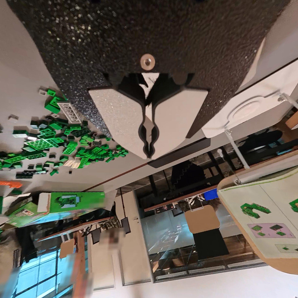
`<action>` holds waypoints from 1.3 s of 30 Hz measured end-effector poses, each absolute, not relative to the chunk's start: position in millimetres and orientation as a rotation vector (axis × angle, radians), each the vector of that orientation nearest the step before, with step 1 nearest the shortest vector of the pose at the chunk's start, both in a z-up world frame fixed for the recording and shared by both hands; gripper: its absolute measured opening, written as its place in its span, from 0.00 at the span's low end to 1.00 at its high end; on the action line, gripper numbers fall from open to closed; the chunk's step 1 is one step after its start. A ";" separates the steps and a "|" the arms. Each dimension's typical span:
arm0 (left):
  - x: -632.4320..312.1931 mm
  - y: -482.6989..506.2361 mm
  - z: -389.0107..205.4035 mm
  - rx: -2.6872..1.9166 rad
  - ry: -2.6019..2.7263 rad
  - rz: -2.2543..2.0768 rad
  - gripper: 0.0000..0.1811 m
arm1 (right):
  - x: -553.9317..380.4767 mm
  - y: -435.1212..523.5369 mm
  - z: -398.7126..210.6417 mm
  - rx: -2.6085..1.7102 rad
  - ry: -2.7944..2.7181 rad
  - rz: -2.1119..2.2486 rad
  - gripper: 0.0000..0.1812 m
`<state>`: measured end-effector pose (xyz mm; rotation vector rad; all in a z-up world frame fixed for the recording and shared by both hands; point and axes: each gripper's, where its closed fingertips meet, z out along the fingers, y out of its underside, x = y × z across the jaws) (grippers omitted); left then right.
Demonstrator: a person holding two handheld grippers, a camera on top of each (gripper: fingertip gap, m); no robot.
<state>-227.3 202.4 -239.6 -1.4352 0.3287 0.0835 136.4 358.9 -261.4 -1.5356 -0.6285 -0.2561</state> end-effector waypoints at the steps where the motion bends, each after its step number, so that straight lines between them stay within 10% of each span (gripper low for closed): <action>1: -225.4 202.0 -239.4 -1.423 0.335 0.058 0.00 | 138.9 359.2 -260.9 -1.538 -0.610 -0.245 0.06; 18: -234.4 201.8 -239.1 -1.349 0.302 0.131 0.31 | 127.1 355.3 -260.0 -1.600 -0.477 0.122 0.22; 39: -256.8 202.1 -240.4 -1.383 0.189 0.086 0.19 | 117.9 352.7 -254.8 -1.568 -0.539 0.055 0.17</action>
